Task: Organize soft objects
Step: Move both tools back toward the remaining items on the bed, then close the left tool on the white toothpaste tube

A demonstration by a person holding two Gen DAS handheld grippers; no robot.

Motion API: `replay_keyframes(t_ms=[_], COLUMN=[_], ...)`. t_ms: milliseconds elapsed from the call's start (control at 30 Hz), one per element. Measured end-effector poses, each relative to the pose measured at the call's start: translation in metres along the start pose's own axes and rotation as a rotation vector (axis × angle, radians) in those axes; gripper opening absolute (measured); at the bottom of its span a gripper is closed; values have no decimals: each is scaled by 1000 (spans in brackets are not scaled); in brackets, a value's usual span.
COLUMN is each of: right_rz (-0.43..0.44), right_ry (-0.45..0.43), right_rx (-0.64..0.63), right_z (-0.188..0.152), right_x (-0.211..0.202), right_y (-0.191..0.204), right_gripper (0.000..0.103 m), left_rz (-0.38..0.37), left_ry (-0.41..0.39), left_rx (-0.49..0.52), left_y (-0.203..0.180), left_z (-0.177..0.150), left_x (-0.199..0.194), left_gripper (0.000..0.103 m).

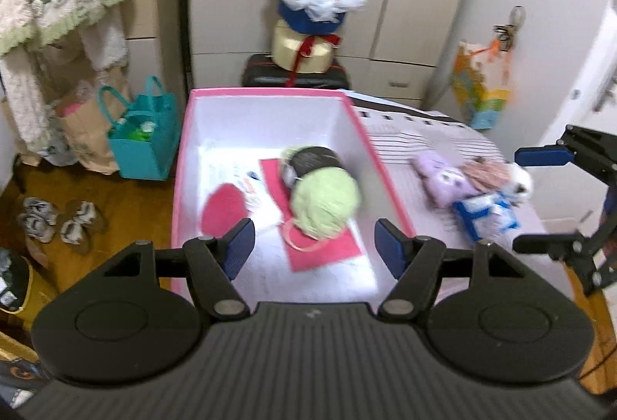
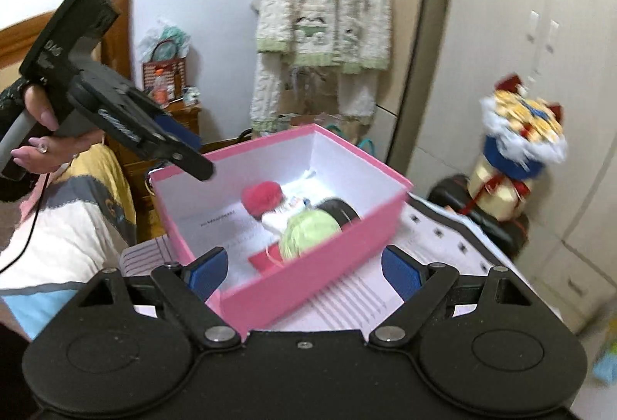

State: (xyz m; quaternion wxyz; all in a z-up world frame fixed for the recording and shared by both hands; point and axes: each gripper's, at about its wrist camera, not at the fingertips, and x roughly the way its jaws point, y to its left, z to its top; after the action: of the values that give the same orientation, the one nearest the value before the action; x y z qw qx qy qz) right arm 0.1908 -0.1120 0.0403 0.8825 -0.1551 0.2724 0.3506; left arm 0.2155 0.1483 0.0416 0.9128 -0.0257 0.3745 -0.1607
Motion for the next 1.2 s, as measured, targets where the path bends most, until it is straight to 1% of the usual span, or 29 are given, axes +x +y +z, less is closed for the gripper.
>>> replay_keyframes(t_ms=[133,267,533,700,833,900,1000,1100,1200], right_rz=[-31,-69,-141,-184,-244,-259,-268,-281,-299], right_ry=[11,33,63,54,24,-13,-58,-76,-66], right_rx=[82,139,217,276,284,296,360,419,445], right_z=[-25,-53,-110,-140,-161,-169,-180,-186,-189], right_x=[-29,-47,-53,-43,-29,-23,-14,1,18], right_y=[-8,-11,-15,-22,-22,-25,-32,-41,-48], right_gripper=[90,90,90,90,90,90,90,89,87], left_rz=[-27,-66,-187,-258,-282,-290,-307,-316,-310], left_ry=[-24,-26,47,78,75,74,73,60,48], left_rx=[44,88,196,249,265,250,221,202,188], left_y=[-22,-48,-111,-145,-161,-167,-175,-182,-190], left_z=[-9,-17,-32,-42,-50,-53,-56,-57,-55], left_x=[-11,-11,19,44,65,78,98,118,139], left_gripper=[68,68,68,68,67,66,66,65,64])
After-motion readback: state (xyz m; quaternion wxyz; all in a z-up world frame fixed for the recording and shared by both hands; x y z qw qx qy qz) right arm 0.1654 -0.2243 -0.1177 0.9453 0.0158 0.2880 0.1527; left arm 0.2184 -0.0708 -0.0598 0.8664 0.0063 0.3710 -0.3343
